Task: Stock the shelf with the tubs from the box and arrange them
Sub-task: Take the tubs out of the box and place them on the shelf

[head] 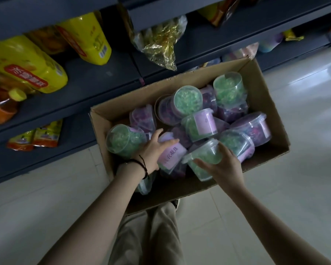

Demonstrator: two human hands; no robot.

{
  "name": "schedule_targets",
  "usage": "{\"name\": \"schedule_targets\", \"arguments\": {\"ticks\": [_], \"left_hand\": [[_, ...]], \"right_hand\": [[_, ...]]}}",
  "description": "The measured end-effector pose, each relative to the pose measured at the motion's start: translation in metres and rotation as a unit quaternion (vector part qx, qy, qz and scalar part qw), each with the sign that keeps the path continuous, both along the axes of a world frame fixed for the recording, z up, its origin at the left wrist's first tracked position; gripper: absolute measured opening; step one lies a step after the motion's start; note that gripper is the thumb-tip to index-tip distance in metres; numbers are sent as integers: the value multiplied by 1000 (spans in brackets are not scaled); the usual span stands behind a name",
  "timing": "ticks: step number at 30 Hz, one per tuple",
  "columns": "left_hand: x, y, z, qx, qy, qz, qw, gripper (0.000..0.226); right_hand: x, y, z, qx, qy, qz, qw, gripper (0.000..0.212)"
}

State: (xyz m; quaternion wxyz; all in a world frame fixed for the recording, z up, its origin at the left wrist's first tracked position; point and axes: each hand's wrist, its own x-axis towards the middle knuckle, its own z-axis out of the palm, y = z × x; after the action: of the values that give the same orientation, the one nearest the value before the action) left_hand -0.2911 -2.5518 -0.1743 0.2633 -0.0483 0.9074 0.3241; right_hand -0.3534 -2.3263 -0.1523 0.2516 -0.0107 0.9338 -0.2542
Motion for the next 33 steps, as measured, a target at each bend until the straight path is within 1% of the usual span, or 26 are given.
{"name": "schedule_targets", "arguments": {"ticks": [2,3,4,5,6,7,8,10,13,14,16,19,21,22,23,24,26,27,28,30,33], "left_hand": [[3,5,-7,85,2,72,994,120],[8,9,-12,136,4,136,981,123],[12,13,-13,186,-1,229,956,121],[18,19,-17,232,-12,341,911,110],[20,25,-19,263,-25,442,858,92],[20,33,-20,271,-43,516,812,73],[18,39,-23,253,-61,555,790,62],[10,51,-27,256,-85,590,761,61],[-11,62,-25,303,-107,659,680,61],[-20,62,-23,300,-106,682,658,63],[-37,57,-21,288,-95,727,616,74],[-48,52,-24,286,-80,766,570,89],[-45,51,-26,307,-62,769,558,100],[-41,50,-28,314,-43,763,564,101],[-36,48,-30,321,-18,755,572,99],[-30,45,-27,334,2,746,576,101],[-18,36,-9,380,24,725,574,111],[-11,32,4,408,35,709,574,113],[-4,27,19,439,50,689,574,110],[8,16,57,489,85,643,584,103],[18,-3,120,523,125,591,602,77]], "right_hand": [[7,4,-5,-25,-14,-75,997,99],[9,4,-6,-34,-10,-98,995,95],[10,2,-6,-40,-6,-118,992,89],[10,-2,-6,-49,-1,-138,989,82],[10,-6,-6,-62,-1,-161,985,79],[9,-9,-7,-72,-4,-184,980,81],[8,-12,-6,-78,-8,-203,976,88],[8,-14,-7,-77,-5,-224,972,102],[9,-12,-5,-84,5,-234,969,105],[9,-11,-3,-86,6,-236,968,105],[7,-10,-2,-89,4,-236,968,105],[6,-9,0,-94,-2,-231,968,107],[6,-10,4,-104,0,-232,967,104],[6,-9,8,-119,1,-238,964,97],[5,-9,13,-144,-1,-251,957,85],[3,-9,20,-180,-7,-264,948,68],[-1,-10,39,-258,-16,-278,925,31],[-4,-12,50,-287,-20,-279,916,21],[-7,-14,61,-310,-24,-273,910,19],[-11,-24,85,-349,-38,-249,903,29],[-18,-49,133,-393,-65,-186,898,62]]}}
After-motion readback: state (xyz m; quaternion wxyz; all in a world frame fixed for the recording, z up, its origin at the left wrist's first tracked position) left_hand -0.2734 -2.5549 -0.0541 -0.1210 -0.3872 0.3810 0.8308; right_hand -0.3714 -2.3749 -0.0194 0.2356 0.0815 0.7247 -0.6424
